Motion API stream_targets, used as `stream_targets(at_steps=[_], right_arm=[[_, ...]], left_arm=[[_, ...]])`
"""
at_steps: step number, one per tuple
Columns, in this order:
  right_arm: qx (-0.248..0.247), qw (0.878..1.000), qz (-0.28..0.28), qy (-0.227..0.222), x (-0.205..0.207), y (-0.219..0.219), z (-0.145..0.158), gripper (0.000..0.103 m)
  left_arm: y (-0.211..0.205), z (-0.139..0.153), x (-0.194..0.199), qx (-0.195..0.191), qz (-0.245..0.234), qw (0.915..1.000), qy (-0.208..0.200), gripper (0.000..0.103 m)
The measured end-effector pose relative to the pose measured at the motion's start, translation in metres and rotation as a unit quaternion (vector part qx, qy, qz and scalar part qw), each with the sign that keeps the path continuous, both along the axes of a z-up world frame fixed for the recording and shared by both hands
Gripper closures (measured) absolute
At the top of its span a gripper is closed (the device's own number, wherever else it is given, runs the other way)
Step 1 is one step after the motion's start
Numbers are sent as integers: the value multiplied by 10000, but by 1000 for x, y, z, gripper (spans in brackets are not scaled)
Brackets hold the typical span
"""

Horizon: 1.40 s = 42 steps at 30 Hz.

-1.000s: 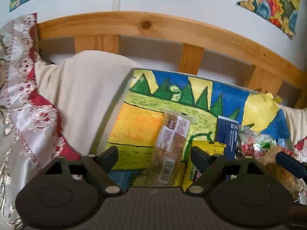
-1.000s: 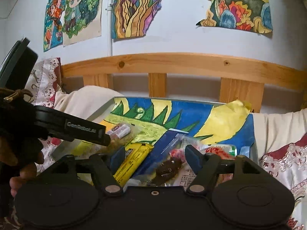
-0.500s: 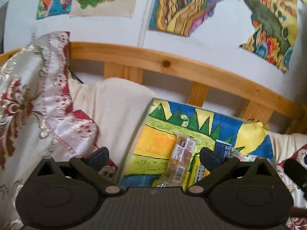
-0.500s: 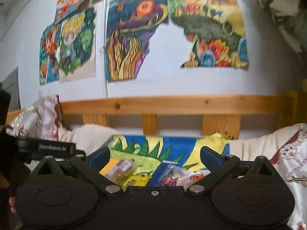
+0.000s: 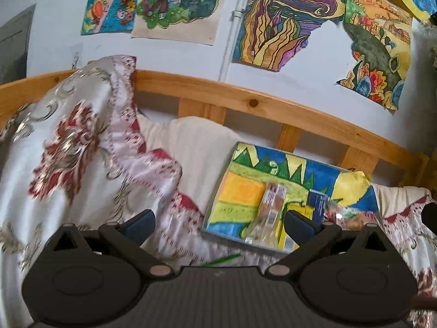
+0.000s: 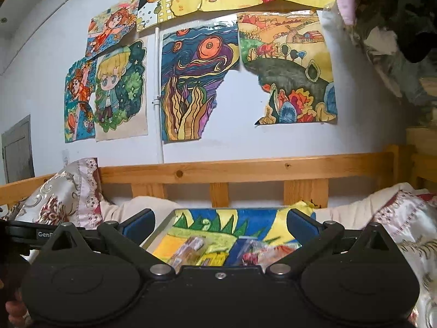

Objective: Organize snacks
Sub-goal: 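Open both grippers and lift them back from the tray, then move the left gripper toward the orange and the right gripper toward the gold wrapper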

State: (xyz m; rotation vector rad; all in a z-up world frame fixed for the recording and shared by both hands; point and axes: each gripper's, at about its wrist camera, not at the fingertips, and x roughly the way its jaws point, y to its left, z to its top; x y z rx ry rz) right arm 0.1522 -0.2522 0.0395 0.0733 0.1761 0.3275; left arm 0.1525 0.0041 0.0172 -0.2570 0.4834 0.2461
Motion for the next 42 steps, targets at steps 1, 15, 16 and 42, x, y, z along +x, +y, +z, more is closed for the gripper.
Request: stream_targets(at_steps=[1,15,16,42], right_arm=[[-18,10000,-9,33,-7,-1,-1,1],[-232,9983,-139,522,-76,-8,-22,1],[-249,9979,-139,577,-79,-7,-24,1],[-307,9781,-215,2049,-97,1,-61,1]], left_arm=[[0,-1,-6,21,-14,10000,7,1],[1,-13,-68,-100,-170,9993,324,1],[1,-15,-71,-104,-209,9991,361,1],[1,-60,-101,-133,-809,9901,1140,1]])
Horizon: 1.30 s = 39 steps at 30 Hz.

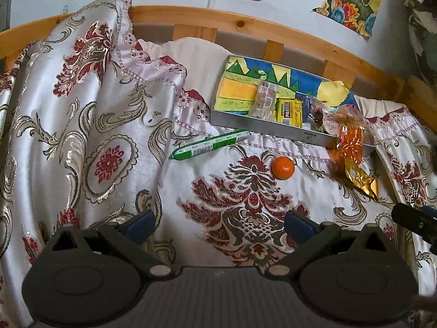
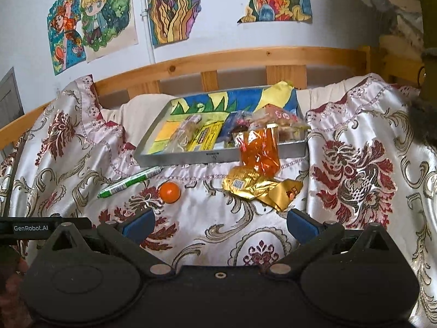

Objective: Organize snacks
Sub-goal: 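Move the left gripper toward the orange and the right gripper toward the gold wrapper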

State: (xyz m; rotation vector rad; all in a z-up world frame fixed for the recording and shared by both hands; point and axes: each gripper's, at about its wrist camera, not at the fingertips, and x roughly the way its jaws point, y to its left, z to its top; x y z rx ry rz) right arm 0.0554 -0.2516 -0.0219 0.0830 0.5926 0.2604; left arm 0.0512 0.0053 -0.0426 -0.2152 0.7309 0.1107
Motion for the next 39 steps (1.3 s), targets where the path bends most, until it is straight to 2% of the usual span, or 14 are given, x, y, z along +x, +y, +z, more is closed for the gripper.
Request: stream_targets(at_steps=[14,21,30,39], right_arm=[[-76,9995,1,309,8,0,-5,1],[-36,9993,112,347,15,1,-1,1],[-219,9993,311,34,40,-3,10,1],[-657,9953,506,-506,67,-7,1,1]], left_arm=[[-6,-3,6,19,82,9999,116,1],[-11,-5,13,196,167,9996,101,1],[-21,-3,39,564,124,9983,119,1],[-35,-5,76,844,27,9963,128,1]])
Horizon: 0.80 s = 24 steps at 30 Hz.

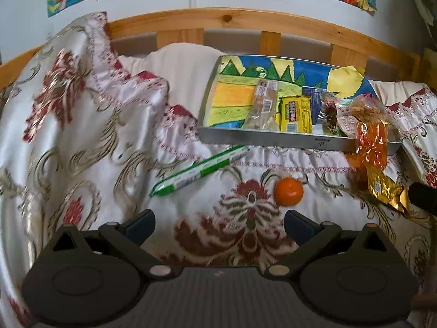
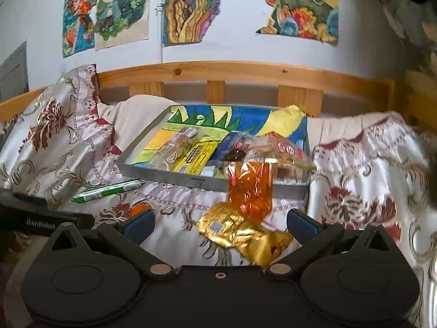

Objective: Organize snacks
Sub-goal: 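Move the left gripper toward the orange and the right gripper toward the gold wrapper, then grasp the orange with the left gripper while the right gripper grasps the gold wrapper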

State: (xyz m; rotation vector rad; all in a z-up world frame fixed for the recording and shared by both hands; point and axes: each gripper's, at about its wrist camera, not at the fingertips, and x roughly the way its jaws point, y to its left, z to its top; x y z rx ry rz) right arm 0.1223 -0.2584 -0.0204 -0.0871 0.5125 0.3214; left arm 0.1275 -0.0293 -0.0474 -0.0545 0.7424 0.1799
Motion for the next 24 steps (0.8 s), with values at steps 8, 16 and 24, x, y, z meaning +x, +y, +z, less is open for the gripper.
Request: stream_targets(at_steps=[8,16,24], right_arm=[[-720,9973,71,-142,20,6,-18,1],[-961,9950,63,256,42,2,-42,1],[-1401,9895,228,261,55,10,-59,15]], left_arm=[[-12,-6,29,185,-393,9990,-135,1],[-16,-24,53,90,-824,9966,-11,1],[-26,-36,65,477,-1042,9934,55,1]])
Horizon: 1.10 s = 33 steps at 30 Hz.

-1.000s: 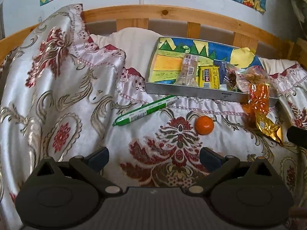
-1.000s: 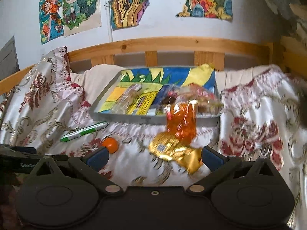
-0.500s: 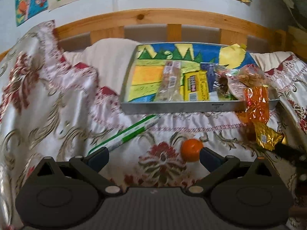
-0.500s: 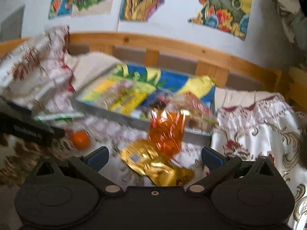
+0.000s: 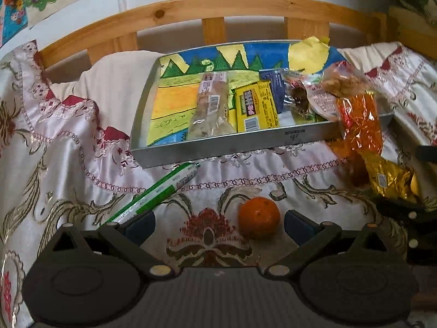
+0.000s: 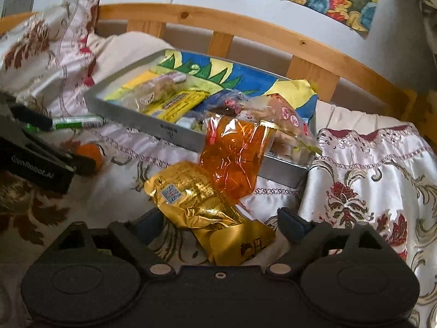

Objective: Organize snacks
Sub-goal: 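Grasp the orange with the left gripper while the right gripper grasps the gold wrapper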

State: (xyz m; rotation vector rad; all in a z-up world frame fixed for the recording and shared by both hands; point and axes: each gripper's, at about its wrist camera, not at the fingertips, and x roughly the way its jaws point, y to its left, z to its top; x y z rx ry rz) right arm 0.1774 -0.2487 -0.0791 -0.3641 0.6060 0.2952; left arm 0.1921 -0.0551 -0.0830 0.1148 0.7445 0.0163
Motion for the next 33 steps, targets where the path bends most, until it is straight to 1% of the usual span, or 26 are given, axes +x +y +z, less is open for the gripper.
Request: stream_targets(at_steps=[2,4,6,10,16,18,20,22,23,24,25,27,29,33], right_arm=[[-83,10000,42,3,2,2,-4,19],[-61,9999,108,50,4,3,-6,23],[-76,9999,137,39,4,3,-6,23],[-68,9998,130,135,5,3,-8,23],[6,9998,116,150,4,1,-9,24],[26,9998,109,152,3,0,-9,28],[31,9998,105,141,3,0,-9,37],[31,9999,104,134,2,0,-9,41],[27,9999,105,124,1,0,-8,50],[12,9999,105,113,1,1,-8,51],[-1,9999,123,100,0,1,-8,51],[-26,9999,137,87,0,2,-8,52],[-48,9999,156,52,-2,2,-8,55],[-68,9998,190,-24,-5,3,-6,60]], left_arm=[[-1,-2,3,-3,-32,10000,72,1],[-1,-3,5,-33,-76,9999,133,1],[-2,-5,7,-17,-95,9998,162,1],[-6,-6,8,51,-192,9998,91,1],[-10,-7,9,-40,-288,9996,61,7],[-10,-8,9,-141,-330,9993,91,14],[-9,-9,8,-237,-361,9990,97,18],[-9,-8,6,-305,-403,9987,88,26],[-9,-8,6,-327,-418,9985,92,33],[-9,-8,5,-334,-421,9985,95,42],[-9,-8,5,-348,-435,9984,95,46],[-10,-7,4,-377,-492,9980,99,61],[-11,-6,3,-361,-527,9979,100,66],[-12,-4,2,-377,-498,9980,120,67]])
